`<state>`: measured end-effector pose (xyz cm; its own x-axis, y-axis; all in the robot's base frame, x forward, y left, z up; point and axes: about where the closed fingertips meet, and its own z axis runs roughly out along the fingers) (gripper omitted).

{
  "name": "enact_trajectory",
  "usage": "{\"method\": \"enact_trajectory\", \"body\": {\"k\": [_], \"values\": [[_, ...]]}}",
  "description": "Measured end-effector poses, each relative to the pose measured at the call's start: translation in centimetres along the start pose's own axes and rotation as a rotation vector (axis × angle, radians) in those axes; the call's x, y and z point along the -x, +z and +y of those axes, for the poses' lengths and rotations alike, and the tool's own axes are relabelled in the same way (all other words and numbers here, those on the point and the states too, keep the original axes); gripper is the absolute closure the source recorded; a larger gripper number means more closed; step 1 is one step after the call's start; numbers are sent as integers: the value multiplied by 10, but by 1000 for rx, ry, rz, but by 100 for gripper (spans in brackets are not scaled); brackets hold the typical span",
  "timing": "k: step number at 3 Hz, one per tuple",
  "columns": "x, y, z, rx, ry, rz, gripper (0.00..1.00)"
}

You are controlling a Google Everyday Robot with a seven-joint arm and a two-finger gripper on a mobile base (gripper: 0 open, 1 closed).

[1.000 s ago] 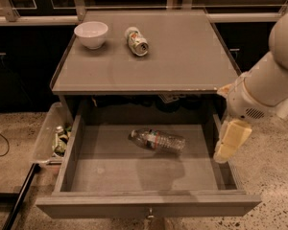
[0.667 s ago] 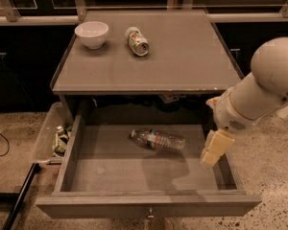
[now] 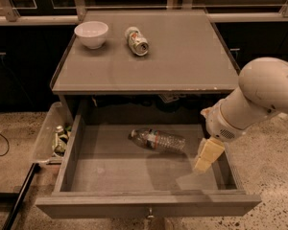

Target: Pick water bottle from top drawer and place on counter

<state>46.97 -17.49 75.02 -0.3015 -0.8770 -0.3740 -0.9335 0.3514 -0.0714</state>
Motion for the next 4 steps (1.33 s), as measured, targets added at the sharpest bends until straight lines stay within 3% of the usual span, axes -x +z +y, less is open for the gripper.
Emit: {"method": "enact_trajectory", "body": {"k": [1,2,3,4], "values": [[-4,6,-2,-9,9,-41,0],[-4,37,-6,-10,25,-144,0],[10,63,-17,-36,-4,-248,0],[31,88,-21,-70,-69,-295,0]]}}
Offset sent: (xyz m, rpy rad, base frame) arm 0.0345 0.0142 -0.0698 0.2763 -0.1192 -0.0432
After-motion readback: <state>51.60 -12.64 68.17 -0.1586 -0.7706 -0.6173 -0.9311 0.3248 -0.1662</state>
